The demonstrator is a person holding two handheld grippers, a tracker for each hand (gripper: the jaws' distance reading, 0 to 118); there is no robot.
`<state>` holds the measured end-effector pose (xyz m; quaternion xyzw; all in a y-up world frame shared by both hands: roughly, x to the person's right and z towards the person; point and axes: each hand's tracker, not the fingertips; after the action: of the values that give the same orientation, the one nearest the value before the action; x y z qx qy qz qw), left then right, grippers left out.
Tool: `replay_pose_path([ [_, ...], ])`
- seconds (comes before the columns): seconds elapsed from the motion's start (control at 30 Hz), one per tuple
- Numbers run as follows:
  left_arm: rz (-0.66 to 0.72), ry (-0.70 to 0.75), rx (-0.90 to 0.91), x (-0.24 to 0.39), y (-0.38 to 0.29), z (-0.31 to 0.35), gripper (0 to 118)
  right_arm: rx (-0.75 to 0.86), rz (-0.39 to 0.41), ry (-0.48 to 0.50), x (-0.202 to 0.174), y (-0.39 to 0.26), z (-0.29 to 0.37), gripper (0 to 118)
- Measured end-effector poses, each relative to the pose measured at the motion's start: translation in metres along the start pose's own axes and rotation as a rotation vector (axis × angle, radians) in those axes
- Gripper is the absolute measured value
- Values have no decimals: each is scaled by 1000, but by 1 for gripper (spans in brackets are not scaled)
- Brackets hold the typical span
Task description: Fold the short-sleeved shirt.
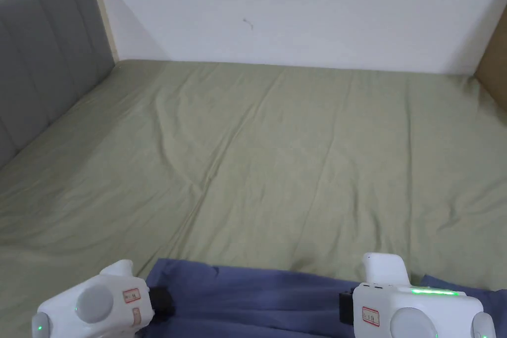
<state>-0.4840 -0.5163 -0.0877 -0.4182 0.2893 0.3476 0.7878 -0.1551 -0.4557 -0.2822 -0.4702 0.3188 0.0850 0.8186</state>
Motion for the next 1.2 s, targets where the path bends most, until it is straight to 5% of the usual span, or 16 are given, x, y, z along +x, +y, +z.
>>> replay_pose_path([
  [0.03, 39, -122, 5, 0, -1, -1, 12, -2, -7, 4, 1, 0, 1, 1],
  [0.2, -83, 6, 29, 21, -4, 7, 12, -1, -12, -5, 9, 0, 6, 1],
  [0.43, -168, -58, 137, 59, 3, 65, 12, 19, -76, -12, 36, -1, 17, 1],
  [0.67, -440, -158, 229, 155, -8, 120, 12, 65, -191, -40, 79, -6, 37, 1],
  [0.93, -664, -368, 81, 264, -76, 71, 13, 88, -332, -85, 132, -22, 52, 1],
  [0.97, -662, -401, 47, 274, -84, 56, 16, 89, -344, -92, 137, -25, 53, 1],
  [1.0, -655, -395, 10, 283, -92, 44, 32, 87, -352, -96, 142, -28, 54, 1],
  [1.1, -646, -463, -121, 297, -105, 21, 103, 81, -386, -101, 152, -37, 56, 1],
  [1.2, -662, -495, -155, 298, -109, 21, 107, 73, -404, -105, 160, -43, 56, 1],
])
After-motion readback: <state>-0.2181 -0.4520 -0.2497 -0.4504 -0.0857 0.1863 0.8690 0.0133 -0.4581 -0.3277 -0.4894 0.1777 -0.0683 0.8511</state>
